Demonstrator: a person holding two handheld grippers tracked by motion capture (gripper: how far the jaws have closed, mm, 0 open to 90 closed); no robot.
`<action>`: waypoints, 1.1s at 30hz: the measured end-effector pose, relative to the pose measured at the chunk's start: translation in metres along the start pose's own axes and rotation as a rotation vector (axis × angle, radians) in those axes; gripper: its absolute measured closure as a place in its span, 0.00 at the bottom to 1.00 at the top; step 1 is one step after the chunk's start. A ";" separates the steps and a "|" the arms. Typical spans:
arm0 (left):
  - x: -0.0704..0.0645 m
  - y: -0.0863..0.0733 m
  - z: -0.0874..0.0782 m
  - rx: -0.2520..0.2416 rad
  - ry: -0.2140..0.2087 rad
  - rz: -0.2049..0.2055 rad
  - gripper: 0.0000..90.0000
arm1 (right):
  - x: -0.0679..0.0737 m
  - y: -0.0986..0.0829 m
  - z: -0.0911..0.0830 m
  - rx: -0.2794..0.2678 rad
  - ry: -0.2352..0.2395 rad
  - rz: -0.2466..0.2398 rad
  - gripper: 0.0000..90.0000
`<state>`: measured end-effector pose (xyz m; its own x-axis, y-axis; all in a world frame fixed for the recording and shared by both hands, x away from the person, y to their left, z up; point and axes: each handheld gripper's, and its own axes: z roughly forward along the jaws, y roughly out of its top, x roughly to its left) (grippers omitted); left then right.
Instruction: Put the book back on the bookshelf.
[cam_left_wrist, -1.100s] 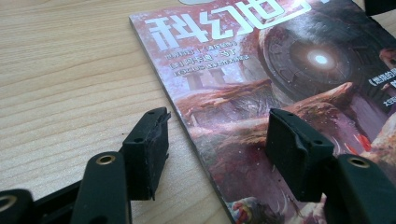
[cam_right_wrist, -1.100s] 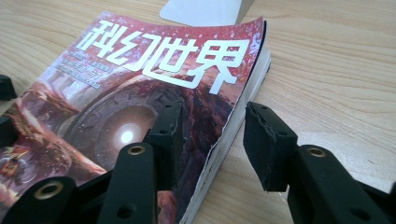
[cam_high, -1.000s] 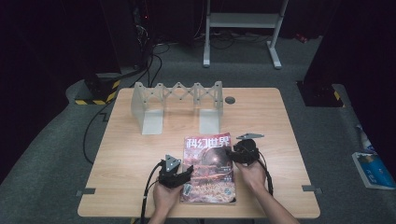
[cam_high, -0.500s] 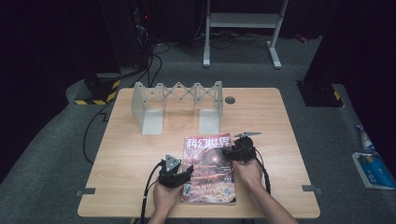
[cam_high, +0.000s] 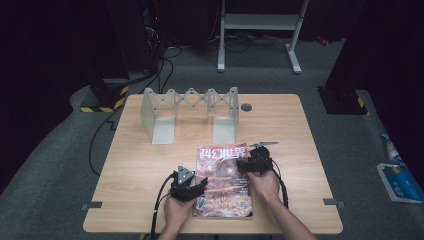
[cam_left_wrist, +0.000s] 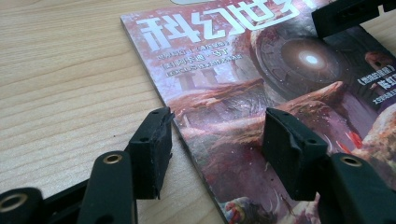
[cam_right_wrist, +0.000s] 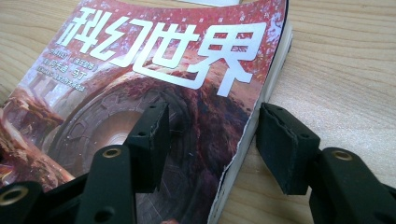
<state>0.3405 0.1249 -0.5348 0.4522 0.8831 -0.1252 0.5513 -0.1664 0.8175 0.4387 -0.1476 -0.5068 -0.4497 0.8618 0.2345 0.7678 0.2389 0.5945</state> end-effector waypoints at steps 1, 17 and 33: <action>0.000 0.000 0.000 0.000 -0.002 -0.002 0.47 | 0.000 0.000 0.000 0.001 -0.002 0.002 0.49; -0.001 0.000 0.001 -0.002 -0.012 0.020 0.49 | -0.002 0.001 -0.004 0.008 0.023 0.008 0.56; -0.001 0.000 0.001 0.000 -0.008 0.029 0.49 | 0.008 -0.005 -0.010 -0.015 0.102 -0.044 0.62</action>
<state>0.3406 0.1239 -0.5351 0.4735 0.8744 -0.1061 0.5381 -0.1918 0.8208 0.4267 -0.1461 -0.4995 -0.5275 0.8004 0.2848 0.7399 0.2681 0.6170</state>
